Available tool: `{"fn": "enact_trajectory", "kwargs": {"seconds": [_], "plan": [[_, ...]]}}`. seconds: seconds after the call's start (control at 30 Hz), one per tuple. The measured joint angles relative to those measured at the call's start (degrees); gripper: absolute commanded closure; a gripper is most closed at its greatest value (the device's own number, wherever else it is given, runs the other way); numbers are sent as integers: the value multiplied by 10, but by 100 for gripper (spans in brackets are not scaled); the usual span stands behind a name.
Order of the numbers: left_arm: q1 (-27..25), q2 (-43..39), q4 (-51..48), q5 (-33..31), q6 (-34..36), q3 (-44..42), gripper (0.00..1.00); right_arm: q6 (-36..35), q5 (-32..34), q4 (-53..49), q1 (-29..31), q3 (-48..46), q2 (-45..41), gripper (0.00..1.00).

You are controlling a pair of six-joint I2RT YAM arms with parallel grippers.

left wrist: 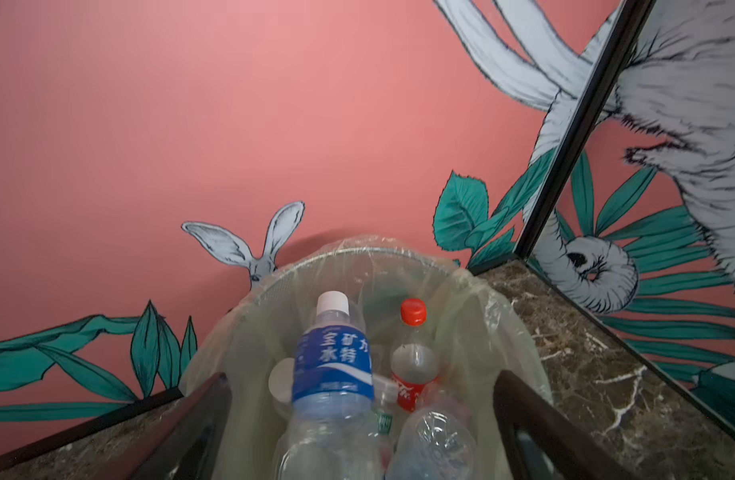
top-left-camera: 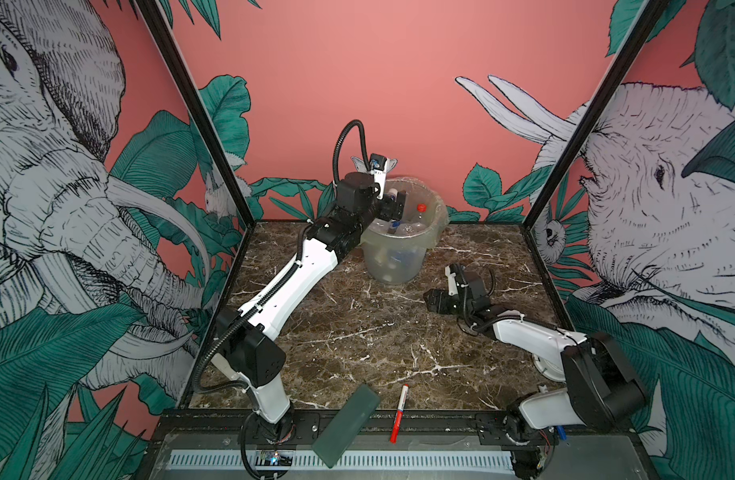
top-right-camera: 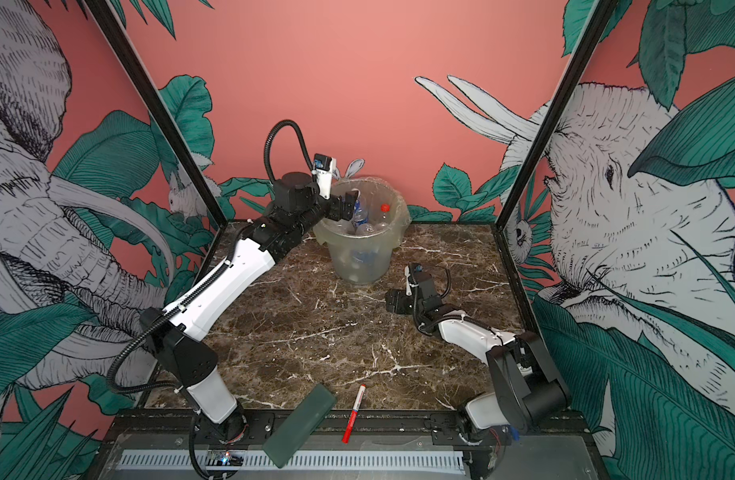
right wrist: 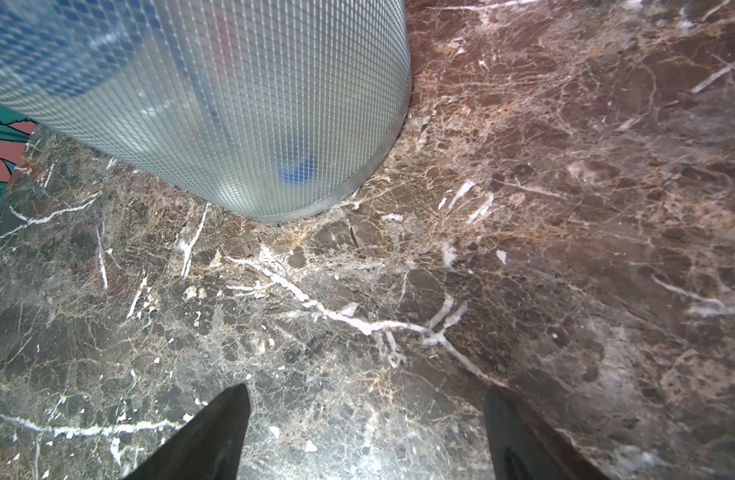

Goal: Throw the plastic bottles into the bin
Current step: 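Open the left gripper to drop the blue-labelled bottle into the bin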

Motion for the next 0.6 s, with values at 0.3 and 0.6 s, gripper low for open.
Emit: {"fn": "enact_trajectory", "kwargs": {"seconds": [0.3,0.6], "plan": [[-4,-122,23,1,0,-151,0,-3,3,0,0,-1,-16,6],[7,-196,54,-4,-11,-249,0,-12,18,-1,-1,-4,-33,1]]}}
